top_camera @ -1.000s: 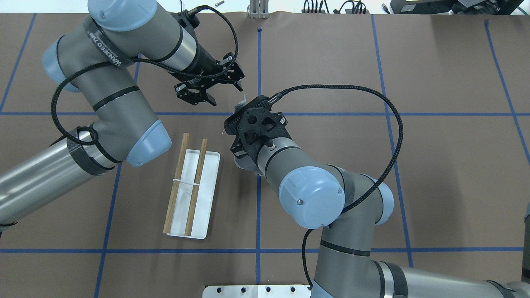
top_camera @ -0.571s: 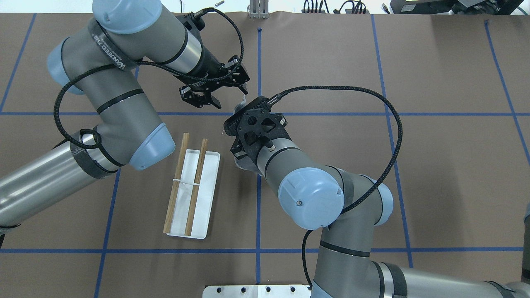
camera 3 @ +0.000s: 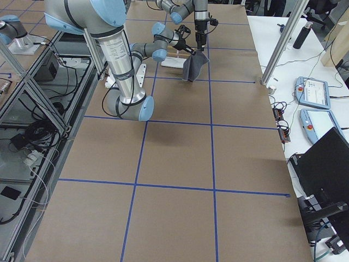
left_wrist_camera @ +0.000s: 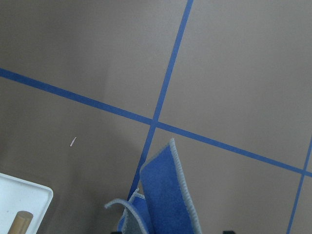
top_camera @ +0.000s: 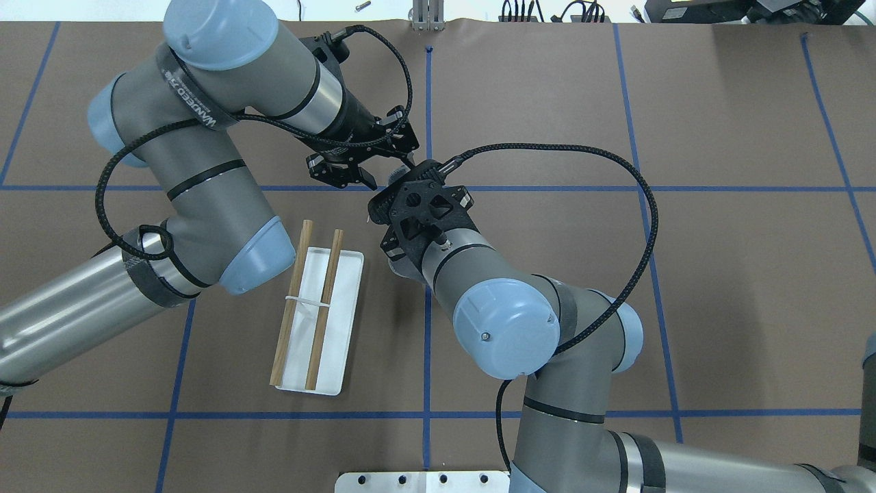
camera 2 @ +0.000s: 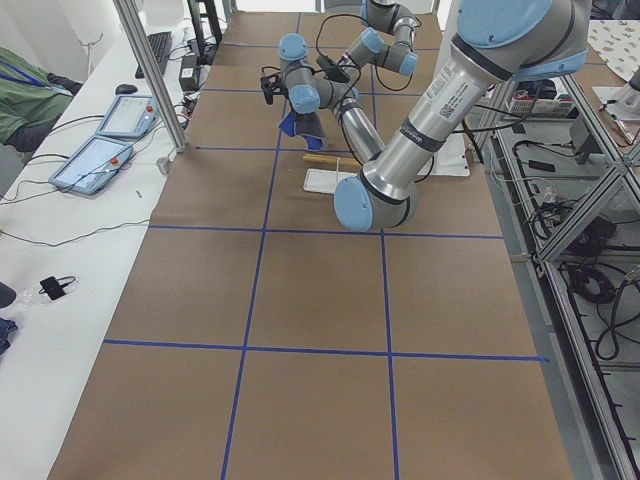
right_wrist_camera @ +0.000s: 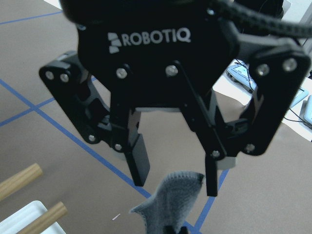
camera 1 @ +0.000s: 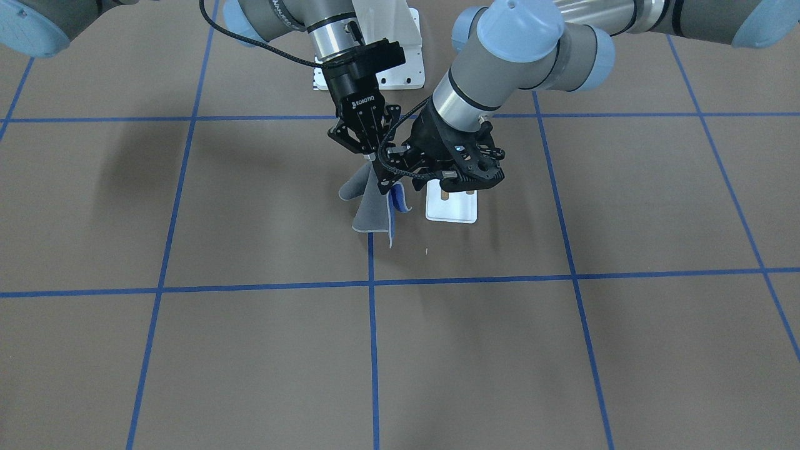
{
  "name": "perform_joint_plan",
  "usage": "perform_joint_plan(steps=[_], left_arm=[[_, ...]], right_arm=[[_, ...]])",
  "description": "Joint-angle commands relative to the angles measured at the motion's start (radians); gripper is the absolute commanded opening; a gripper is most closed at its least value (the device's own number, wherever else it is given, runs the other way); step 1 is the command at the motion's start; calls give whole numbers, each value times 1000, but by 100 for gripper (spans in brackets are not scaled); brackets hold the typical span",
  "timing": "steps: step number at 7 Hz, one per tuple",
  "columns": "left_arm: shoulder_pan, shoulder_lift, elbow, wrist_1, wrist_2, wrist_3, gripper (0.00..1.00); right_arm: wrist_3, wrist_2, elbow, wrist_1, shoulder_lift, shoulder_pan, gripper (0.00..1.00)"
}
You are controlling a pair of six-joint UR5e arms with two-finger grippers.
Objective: Hang towel on rack
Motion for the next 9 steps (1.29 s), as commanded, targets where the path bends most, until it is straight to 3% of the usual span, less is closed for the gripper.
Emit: perform_joint_plan(steps=[1,3,7,8,9], left_arm=[[3,1,0,0,0,1,33],[3,2,0,0,0,1,0],[1,11,-17,0,8,1,0],[-1,12,-17,0,8,1,0],[-5,10,-19,0,8,1,0]], right_arm=[[0,-1,0,0,5,0,0],[0,-1,0,0,5,0,0],[11,5,6,14,5,3,0],[24,11,12,14,6,6,21],[129,40,29,14,6,8,81]])
